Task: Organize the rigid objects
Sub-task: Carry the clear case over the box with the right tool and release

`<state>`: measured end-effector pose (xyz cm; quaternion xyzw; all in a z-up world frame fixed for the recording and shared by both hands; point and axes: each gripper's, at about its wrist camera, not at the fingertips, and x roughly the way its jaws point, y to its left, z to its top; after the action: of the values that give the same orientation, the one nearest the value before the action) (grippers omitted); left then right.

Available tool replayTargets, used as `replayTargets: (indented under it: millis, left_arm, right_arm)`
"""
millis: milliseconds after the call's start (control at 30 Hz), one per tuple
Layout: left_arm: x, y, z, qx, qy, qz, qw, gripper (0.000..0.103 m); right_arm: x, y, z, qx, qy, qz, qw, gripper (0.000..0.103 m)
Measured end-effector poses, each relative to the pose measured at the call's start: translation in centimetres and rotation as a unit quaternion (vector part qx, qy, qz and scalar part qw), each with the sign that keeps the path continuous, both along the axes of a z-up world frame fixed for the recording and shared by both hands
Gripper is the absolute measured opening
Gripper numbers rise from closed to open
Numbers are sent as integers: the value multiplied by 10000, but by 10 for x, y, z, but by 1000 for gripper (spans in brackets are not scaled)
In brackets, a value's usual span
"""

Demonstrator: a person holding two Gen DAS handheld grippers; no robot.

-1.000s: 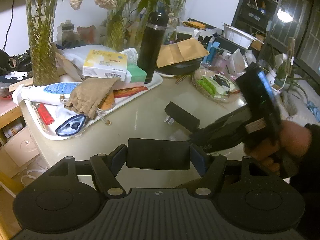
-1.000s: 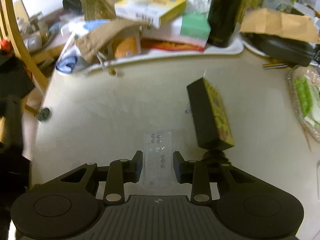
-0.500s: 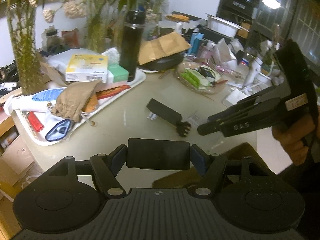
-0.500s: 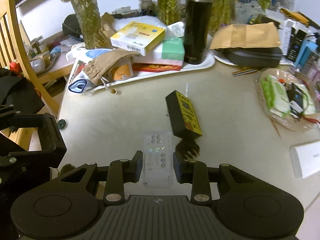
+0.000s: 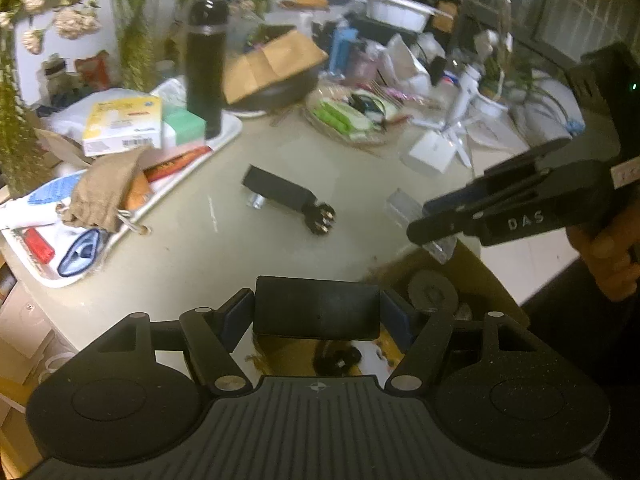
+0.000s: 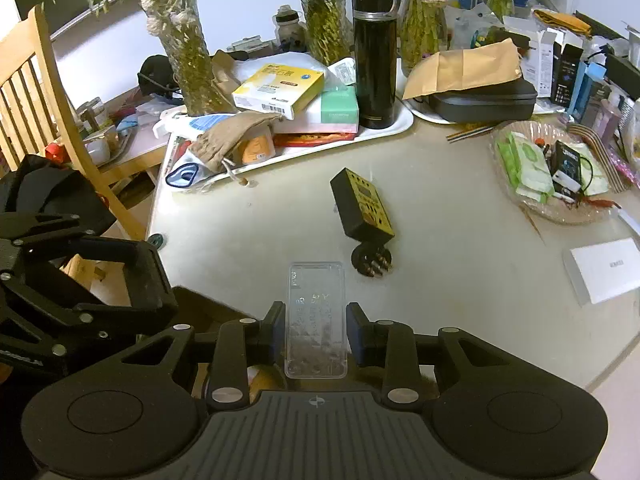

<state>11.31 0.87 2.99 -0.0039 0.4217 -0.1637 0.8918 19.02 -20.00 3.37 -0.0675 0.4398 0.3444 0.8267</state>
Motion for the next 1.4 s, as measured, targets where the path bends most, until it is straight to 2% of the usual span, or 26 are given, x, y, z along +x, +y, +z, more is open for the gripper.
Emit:
replayTargets:
  millis: [167, 333, 400, 467, 500, 833, 1300, 1333, 1400]
  left_arm:
    - [0, -10, -6, 184, 194, -237, 9994, 68]
    - [0, -13, -10, 244, 339, -187, 9990, 69]
    - [-2, -13, -9, 197, 337, -163, 9991, 72]
    - [-4, -14, -7, 199, 295, -140, 9993, 82]
    - [-5, -15, -6, 212, 272, -129, 9993, 83]
    - [-22, -17, 4, 372, 99, 40, 9993, 83]
    - [-36, -14, 1, 296, 69, 189, 9994, 83]
    - [-36, -14, 1, 293, 62, 205, 9993, 83]
    - [-37, -13, 1, 278, 50, 239, 9993, 83]
  right_arm:
    - [-13, -9, 1, 31, -30, -29, 10000, 35]
    - [-20, -20, -1, 76, 36, -83, 9999, 35]
    - [-22, -24, -3, 83, 72, -124, 9999, 35]
    - [-23, -28, -6, 115, 114, -169, 9997, 35]
    - [-24, -30, -6, 131, 130, -190, 9997, 35]
    - [-40, -43, -12, 197, 252, -281, 9991, 35]
    - [-41, -17, -15, 206, 347, -110, 9991, 36]
    - [-39, -15, -17, 135, 363, -95, 9992, 37]
    - [-37, -11, -22, 2, 321, -88, 9994, 55]
